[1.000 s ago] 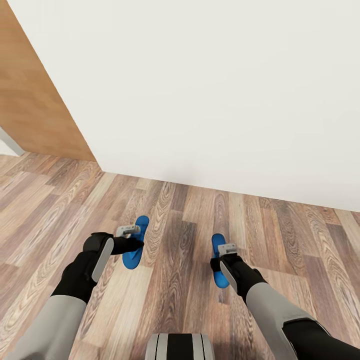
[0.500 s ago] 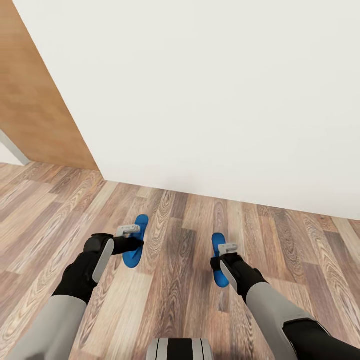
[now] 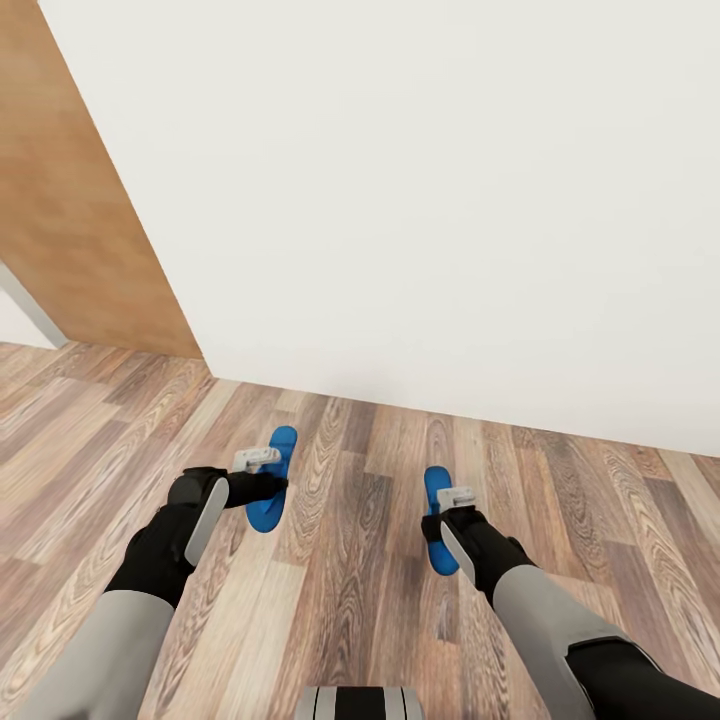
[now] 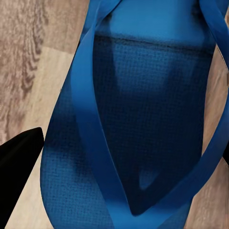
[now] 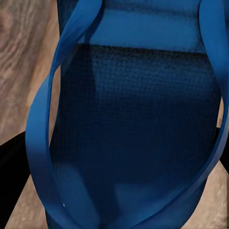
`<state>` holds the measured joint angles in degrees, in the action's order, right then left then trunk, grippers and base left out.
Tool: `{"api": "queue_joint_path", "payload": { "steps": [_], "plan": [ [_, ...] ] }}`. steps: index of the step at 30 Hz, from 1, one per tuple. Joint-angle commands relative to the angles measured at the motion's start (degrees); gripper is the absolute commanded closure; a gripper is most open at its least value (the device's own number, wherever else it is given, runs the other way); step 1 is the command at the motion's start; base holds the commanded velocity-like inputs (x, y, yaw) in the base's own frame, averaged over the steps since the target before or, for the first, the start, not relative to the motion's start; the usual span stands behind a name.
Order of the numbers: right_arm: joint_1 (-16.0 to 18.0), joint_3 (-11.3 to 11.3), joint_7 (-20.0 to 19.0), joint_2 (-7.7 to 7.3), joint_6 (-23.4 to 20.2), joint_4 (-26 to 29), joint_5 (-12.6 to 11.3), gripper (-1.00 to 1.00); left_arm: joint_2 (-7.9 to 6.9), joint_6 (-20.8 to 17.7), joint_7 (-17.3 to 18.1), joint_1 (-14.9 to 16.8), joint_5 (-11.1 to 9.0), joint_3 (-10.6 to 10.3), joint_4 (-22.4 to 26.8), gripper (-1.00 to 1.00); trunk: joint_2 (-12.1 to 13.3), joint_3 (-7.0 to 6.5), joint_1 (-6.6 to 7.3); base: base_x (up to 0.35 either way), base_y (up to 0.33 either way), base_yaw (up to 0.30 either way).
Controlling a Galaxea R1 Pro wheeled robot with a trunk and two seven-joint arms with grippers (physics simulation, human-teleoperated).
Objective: In the bedroom, move the book from the bed onto either nightstand, and place the two sandals side by side next to the bed.
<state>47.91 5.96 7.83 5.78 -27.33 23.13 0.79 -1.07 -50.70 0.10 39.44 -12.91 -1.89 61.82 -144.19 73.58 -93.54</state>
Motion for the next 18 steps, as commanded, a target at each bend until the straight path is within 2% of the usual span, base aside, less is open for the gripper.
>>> {"api": "queue_joint_path", "payload": {
  "steps": [1,9,18],
  "plan": [
    [0.00,0.33,0.21,-0.05,-0.41,0.08,0.04,1.00,-0.04,-0.20,-0.31,0.02,0.08,-0.13,0.06,1.00,0.00,-0.18,0.03,0.000,0.000,0.000],
    [-0.01,0.37,0.19,-1.43,0.08,0.06,0.01,1.00,0.01,0.24,-0.31,0.02,-0.02,-0.42,-2.09,1.00,0.11,-1.96,0.24,0.000,0.000,0.000],
    [-0.06,0.37,0.14,-1.57,0.12,0.05,0.08,1.00,0.01,1.43,-0.33,0.02,0.00,-0.47,-3.13,1.00,0.23,-3.95,0.47,0.000,0.000,0.000]
  ]
}}
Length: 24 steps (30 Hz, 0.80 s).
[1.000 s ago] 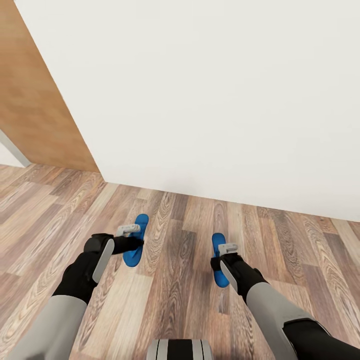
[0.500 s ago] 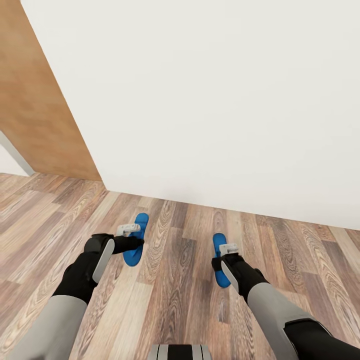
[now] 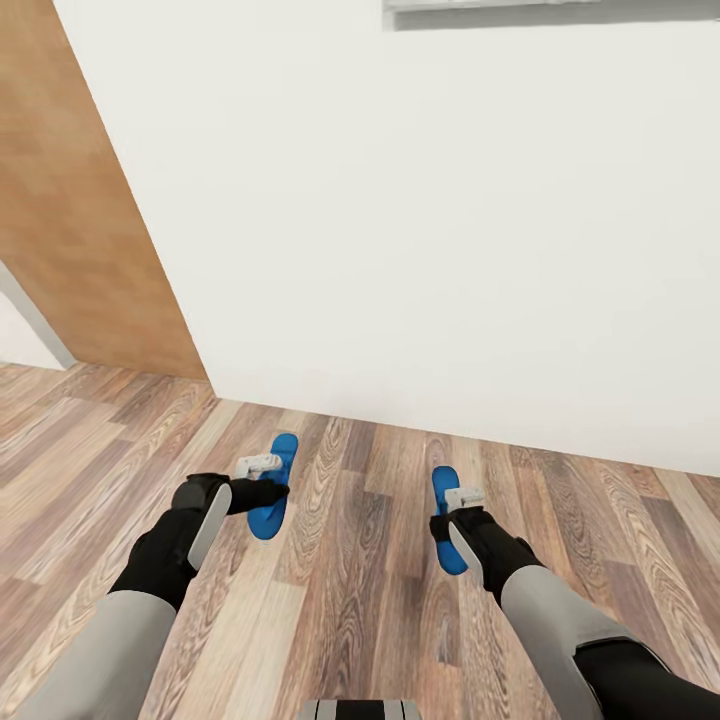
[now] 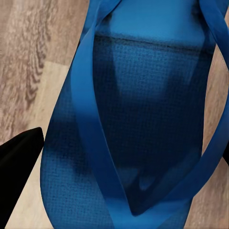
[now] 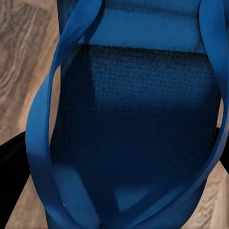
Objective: In the bedroom, move the book from the bed onto either nightstand, and place the two sandals side by side next to the bed.
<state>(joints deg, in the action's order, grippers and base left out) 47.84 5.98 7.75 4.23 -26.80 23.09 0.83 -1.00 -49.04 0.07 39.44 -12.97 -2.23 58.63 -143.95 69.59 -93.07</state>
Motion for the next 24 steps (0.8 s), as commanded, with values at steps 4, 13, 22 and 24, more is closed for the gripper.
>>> {"api": "queue_joint_path", "payload": {
  "steps": [4,13,22,24],
  "plan": [
    [-0.02,0.39,0.32,0.06,-0.48,0.08,0.05,1.00,-0.06,0.03,-0.27,0.02,0.05,-0.22,-0.36,1.00,0.04,-0.84,0.11,0.000,0.000,0.000],
    [-0.03,0.35,0.34,-0.05,-0.39,0.04,0.05,1.00,-0.04,0.57,-0.27,0.03,0.06,-0.38,-0.88,1.00,0.16,-2.84,0.34,0.000,0.000,0.000],
    [-0.03,0.35,0.34,-0.05,-0.36,0.00,0.05,1.00,0.81,2.33,-0.33,0.02,0.13,-0.49,-1.03,1.00,0.28,-4.83,0.57,0.000,0.000,0.000],
    [-0.03,0.35,0.34,-0.07,-0.36,-0.03,0.05,1.00,0.85,2.41,-0.33,0.02,0.13,-0.49,-1.04,1.00,0.31,-5.28,0.63,0.000,0.000,0.000]
  ]
}}
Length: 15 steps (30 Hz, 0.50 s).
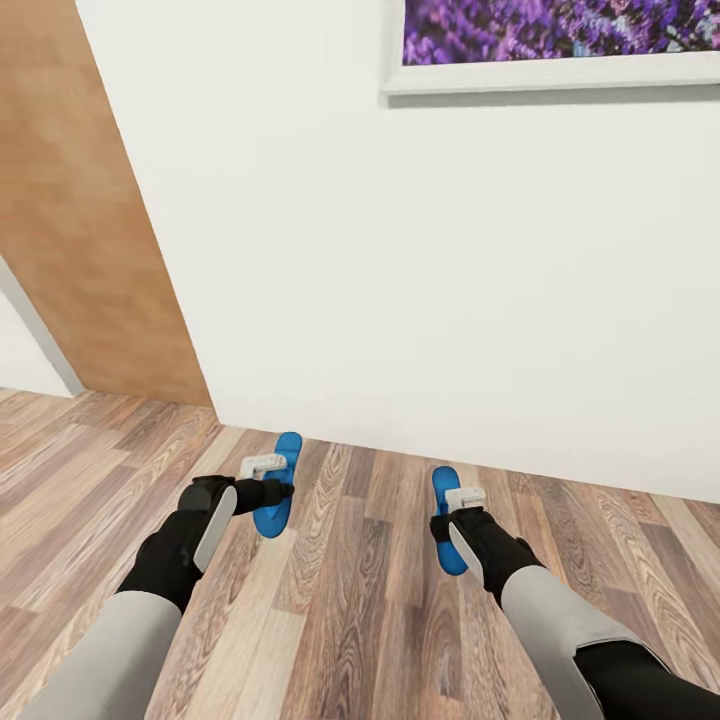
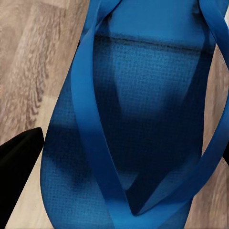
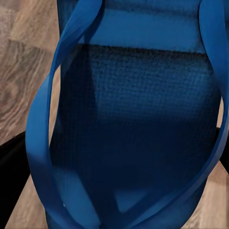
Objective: In the bedroom, move the book from the bed onto either nightstand, and place the two sandals side by side next to the bed.
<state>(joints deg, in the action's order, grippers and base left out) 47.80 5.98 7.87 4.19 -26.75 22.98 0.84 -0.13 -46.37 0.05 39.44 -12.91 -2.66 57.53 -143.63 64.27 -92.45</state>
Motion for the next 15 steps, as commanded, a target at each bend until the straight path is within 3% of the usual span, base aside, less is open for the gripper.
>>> {"api": "queue_joint_path", "payload": {
  "steps": [1,15],
  "plan": [
    [0.01,0.35,0.21,-0.06,-0.41,0.07,0.04,1.00,0.00,-0.21,-0.31,0.02,0.08,-0.06,0.05,1.00,0.00,-0.18,0.03,0.000,0.000,0.000],
    [0.01,0.35,0.24,-0.18,-0.29,0.13,0.04,1.00,0.04,0.19,-0.32,0.02,0.08,-0.07,0.05,1.00,0.19,-3.28,0.39,0.000,0.000,0.000]
  ]
}}
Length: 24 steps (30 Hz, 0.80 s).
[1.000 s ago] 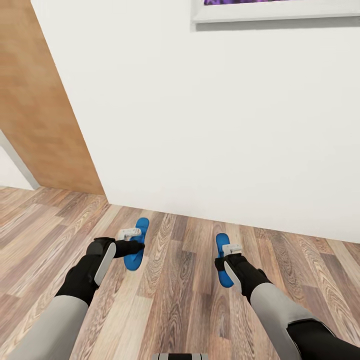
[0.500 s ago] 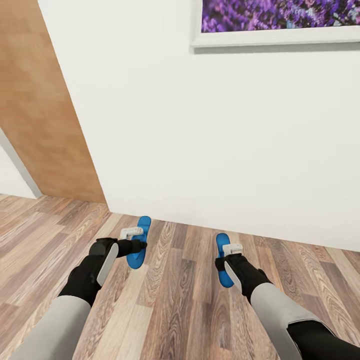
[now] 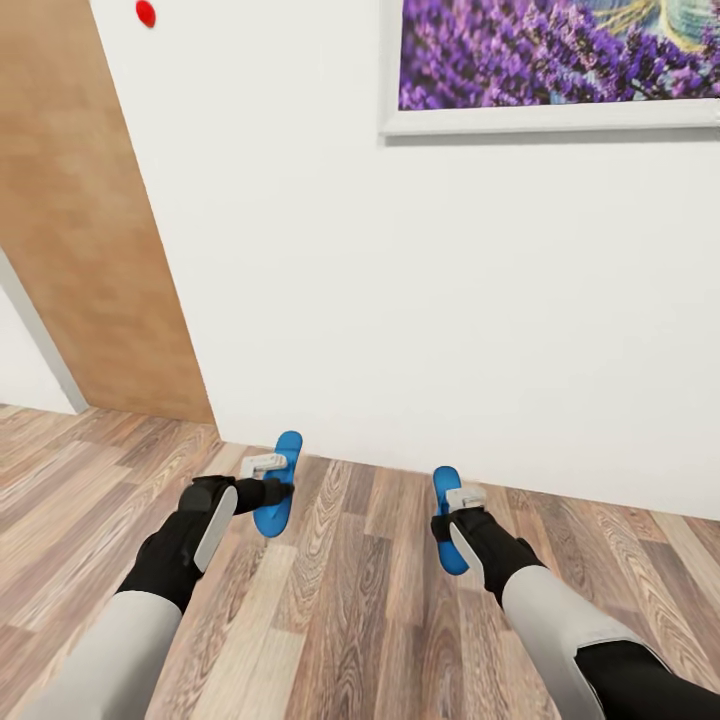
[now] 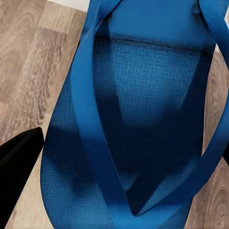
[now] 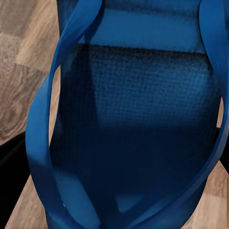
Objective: In the bedroom, move the book from the bed onto either nightstand, and place the two sandals side by side next to the bed.
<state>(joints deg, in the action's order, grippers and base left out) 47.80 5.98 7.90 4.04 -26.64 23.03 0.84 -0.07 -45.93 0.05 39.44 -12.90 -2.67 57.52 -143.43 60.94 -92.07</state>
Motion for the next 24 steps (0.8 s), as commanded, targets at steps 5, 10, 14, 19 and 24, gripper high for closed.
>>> {"api": "queue_joint_path", "payload": {
  "steps": [5,10,14,19,24],
  "plan": [
    [-0.13,0.35,0.26,-0.20,-0.34,0.07,0.04,1.00,-0.01,0.19,-0.31,0.02,0.07,-0.05,0.05,1.00,0.05,-1.06,0.14,0.000,0.000,0.000],
    [-0.35,0.35,0.24,-0.31,1.09,0.03,0.04,1.00,-0.01,0.38,-0.30,0.02,0.07,-0.05,0.05,1.00,0.12,-2.17,0.26,0.000,0.000,0.000],
    [-0.39,0.35,0.29,-0.40,1.93,-0.14,0.04,1.00,0.00,0.56,-0.31,0.02,0.07,-0.05,0.05,1.00,0.17,-3.05,0.37,0.000,0.000,0.000],
    [-0.42,0.35,0.33,-0.54,2.42,-0.28,0.04,1.00,0.11,0.71,-0.31,0.02,0.07,-0.05,0.05,1.00,1.78,-3.99,1.27,0.000,0.000,0.000],
    [-0.42,0.35,0.35,-0.54,2.52,-0.36,0.04,1.00,0.21,1.28,-0.31,0.02,0.07,-0.10,-1.38,1.00,3.78,-4.89,2.36,0.000,0.000,0.000]
  ]
}}
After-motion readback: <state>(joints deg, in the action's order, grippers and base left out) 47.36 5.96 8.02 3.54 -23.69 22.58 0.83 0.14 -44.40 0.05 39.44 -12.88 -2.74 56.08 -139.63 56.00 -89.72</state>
